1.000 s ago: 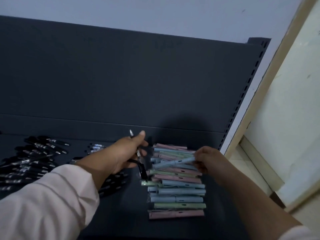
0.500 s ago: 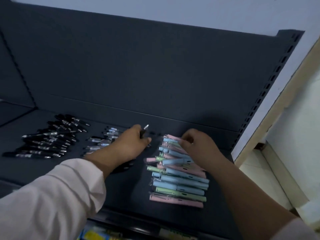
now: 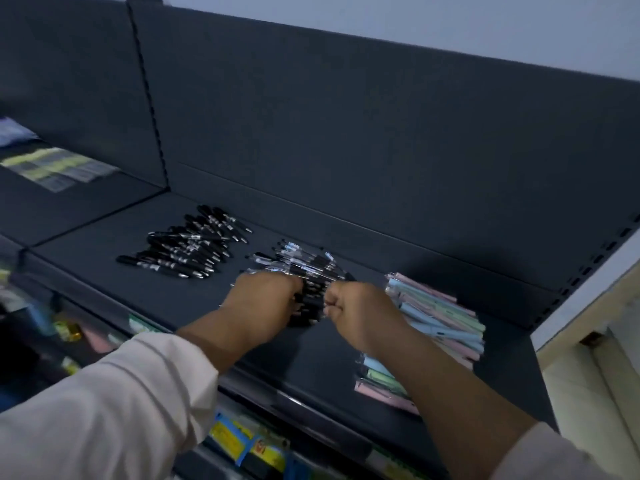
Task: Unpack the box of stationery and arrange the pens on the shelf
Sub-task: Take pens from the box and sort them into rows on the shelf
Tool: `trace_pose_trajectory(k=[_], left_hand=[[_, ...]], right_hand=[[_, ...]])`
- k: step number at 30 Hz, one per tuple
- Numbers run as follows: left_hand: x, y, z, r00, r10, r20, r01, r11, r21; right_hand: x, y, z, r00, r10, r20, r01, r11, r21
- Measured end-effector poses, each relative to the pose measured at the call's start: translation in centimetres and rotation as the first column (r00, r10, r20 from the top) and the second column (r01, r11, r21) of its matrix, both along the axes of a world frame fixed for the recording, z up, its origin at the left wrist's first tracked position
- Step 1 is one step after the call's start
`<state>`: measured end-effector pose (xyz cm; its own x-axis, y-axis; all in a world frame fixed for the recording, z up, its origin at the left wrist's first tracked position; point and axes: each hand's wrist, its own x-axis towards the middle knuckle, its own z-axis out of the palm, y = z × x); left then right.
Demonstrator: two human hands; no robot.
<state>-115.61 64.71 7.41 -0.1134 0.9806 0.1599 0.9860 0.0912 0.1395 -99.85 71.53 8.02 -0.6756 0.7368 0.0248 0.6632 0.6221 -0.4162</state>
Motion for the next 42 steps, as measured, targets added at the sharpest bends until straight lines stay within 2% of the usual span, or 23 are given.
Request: trace_pose_trajectory(k=[6, 10, 15, 19, 21, 24, 26, 29, 32, 34, 38, 42], left_hand=[[-5.3, -2.5, 0.1, 0.995, 0.04, -0.088, -0.036, 0.999, 0.04], [-10.1, -5.3, -0.1, 0.969, 0.163, -0.184, -0.147, 0.984, 0.096], [-16.9, -9.5, -1.0, 0.948, 0.293, -0.125, -0.282, 0.954, 0.099], [-22.1, -12.8, -1.7, 0.937, 0.335, -0.099, -0.331, 0.942, 0.061], [-24.6, -14.4, -1.8, 0.93, 0.355, -0.097, -0.352, 0.935, 0.045], [-28.6, -17.1, -1.6, 0.917, 0.391, -0.08, -0.39, 0.92, 0.035], [-31.4, -19.3, -1.6, 0.91, 0.412, -0.046, -0.411, 0.911, 0.032], [-35.8, -23.3, -1.6, 0.878, 0.479, 0.005, -0.479, 0.877, 0.031], [-39.8, -28.1, -1.4, 0.807, 0.581, 0.104, -0.587, 0.809, 0.036], [-42.0, -31.5, -1.4, 0.727, 0.654, 0.21, -0.672, 0.74, 0.024], [-45.1, -38.0, -2.2, 0.486, 0.792, 0.371, -0.849, 0.529, -0.017], [-48.0, -42.9, -3.5, 0.28, 0.832, 0.479, -0.934, 0.351, -0.063]], right_hand=[[-6.0, -1.5, -0.2, 0.995, 0.094, 0.031, -0.097, 0.989, 0.112], [-10.2, -2.9, -1.2, 0.996, 0.076, 0.039, -0.078, 0.996, 0.034], [-16.3, -4.3, -2.5, 0.997, 0.042, 0.063, -0.044, 0.999, 0.027], [-21.5, -5.2, -3.2, 0.995, -0.003, 0.097, -0.007, 0.994, 0.108], [-23.7, -5.7, -3.5, 0.985, -0.055, 0.163, 0.034, 0.991, 0.126], [-27.0, -6.7, -3.7, 0.962, -0.145, 0.23, 0.085, 0.964, 0.254], [-29.9, -7.9, -3.3, 0.967, -0.157, 0.2, 0.094, 0.952, 0.292], [-35.4, -10.5, -2.4, 0.994, -0.035, 0.107, 0.007, 0.967, 0.256], [-41.4, -14.2, -1.4, 0.992, 0.127, 0.021, -0.128, 0.98, 0.155], [-45.3, -17.1, -1.1, 0.975, 0.219, -0.033, -0.218, 0.975, 0.047], [-52.1, -21.9, -1.8, 0.933, 0.346, -0.101, -0.353, 0.933, -0.069], [-58.1, -25.1, -3.6, 0.897, 0.434, -0.087, -0.443, 0.88, -0.173]])
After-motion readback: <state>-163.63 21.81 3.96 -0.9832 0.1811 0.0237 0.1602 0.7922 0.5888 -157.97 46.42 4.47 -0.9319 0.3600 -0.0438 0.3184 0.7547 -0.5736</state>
